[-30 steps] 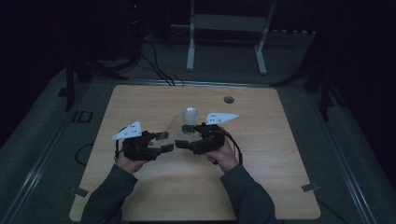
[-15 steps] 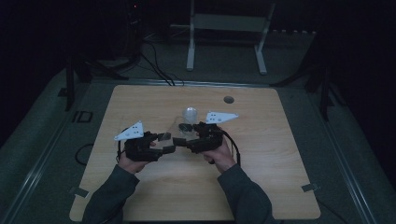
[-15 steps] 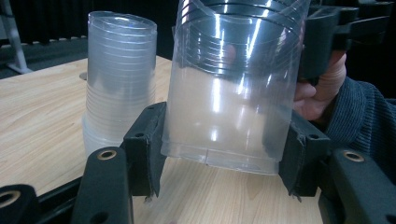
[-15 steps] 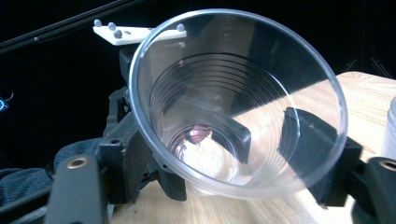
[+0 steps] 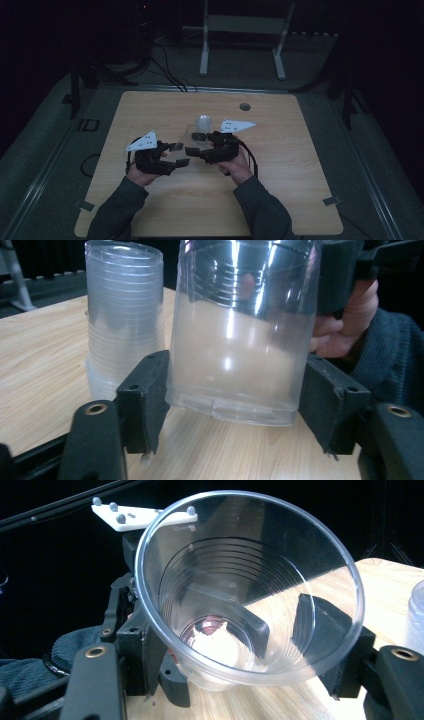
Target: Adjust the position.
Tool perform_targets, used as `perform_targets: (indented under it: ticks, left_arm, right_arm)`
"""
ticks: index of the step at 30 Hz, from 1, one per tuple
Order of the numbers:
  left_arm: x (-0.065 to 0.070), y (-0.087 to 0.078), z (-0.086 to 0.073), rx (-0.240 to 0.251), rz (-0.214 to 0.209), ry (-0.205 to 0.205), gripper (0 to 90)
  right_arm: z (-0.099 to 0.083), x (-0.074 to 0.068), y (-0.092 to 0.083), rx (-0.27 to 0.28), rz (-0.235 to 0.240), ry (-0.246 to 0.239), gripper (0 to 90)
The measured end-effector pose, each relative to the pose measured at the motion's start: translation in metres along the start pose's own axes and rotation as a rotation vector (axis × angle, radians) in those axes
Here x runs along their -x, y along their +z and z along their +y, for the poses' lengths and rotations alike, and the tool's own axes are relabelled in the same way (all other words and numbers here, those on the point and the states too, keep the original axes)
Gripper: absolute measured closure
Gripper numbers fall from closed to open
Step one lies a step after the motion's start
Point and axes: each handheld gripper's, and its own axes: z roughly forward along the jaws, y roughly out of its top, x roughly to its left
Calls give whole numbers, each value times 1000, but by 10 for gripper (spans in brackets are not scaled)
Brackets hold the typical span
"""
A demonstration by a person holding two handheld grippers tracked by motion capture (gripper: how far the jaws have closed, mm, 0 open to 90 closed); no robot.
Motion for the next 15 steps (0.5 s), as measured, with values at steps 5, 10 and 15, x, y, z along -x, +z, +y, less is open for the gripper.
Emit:
perform_targets:
  ticks: [5,10,15]
  left_arm:
    - [3,1,2,-20,27,16,286]
    - [5,1,4,-45,59,38,281]
    - [7,2,5,-62,85,49,273]
  right_arm:
    - [1,-1,-1,-10,-12,-15,314]
    - [2,-3,-1,-22,-25,-30,314]
    - [2,-4,-2,-38,-45,-50,314]
